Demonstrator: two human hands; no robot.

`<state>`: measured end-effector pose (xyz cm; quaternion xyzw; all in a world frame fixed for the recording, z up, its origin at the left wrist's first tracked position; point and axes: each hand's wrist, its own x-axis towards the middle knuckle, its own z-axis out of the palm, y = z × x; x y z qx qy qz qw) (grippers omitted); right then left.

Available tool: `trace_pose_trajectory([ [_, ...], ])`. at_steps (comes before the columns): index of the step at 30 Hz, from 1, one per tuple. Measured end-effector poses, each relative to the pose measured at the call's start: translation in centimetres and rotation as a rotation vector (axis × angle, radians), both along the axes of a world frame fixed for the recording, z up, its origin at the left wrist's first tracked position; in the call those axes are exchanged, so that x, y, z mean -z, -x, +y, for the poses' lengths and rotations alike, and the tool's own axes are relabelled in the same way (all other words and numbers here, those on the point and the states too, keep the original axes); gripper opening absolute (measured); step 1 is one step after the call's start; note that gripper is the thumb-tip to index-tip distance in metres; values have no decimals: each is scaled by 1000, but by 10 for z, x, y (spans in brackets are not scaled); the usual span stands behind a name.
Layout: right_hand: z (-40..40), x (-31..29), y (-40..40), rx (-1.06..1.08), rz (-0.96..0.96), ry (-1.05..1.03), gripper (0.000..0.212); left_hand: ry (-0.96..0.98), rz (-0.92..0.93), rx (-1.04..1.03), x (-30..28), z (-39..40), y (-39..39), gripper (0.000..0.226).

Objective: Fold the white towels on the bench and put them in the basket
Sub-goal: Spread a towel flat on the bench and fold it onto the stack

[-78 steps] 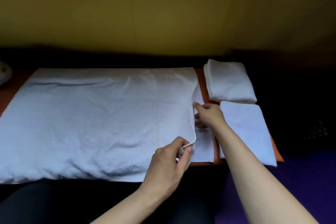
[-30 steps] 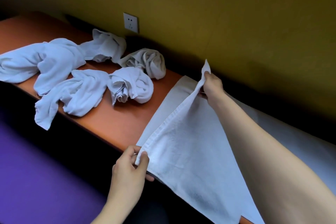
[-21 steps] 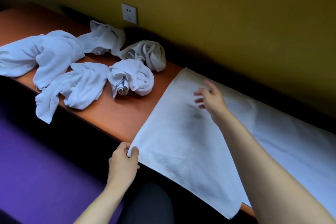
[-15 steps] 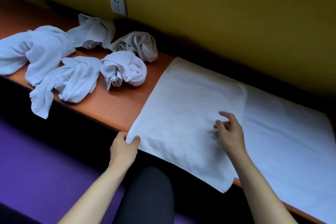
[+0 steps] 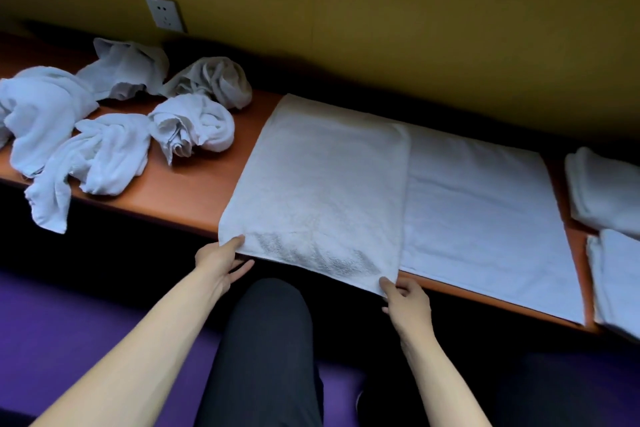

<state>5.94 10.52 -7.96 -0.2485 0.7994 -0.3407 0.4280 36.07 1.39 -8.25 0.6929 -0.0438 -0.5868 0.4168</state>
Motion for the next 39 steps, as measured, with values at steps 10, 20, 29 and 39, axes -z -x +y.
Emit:
trace_pose_trajectory([
  [10, -2, -55, 4, 219, -523, 196, 17, 13, 401, -134, -19, 12, 7, 28],
  [20, 28, -88, 11, 49, -126, 375, 36, 385, 0, -107, -75, 34, -2, 10],
  [29, 78, -84, 19, 78, -168, 426, 31, 507, -211, -56, -96, 102, 6, 30],
  [39, 46, -80, 36, 41, -265, 496, 21, 618, -131, 98, -89, 78, 6, 24],
])
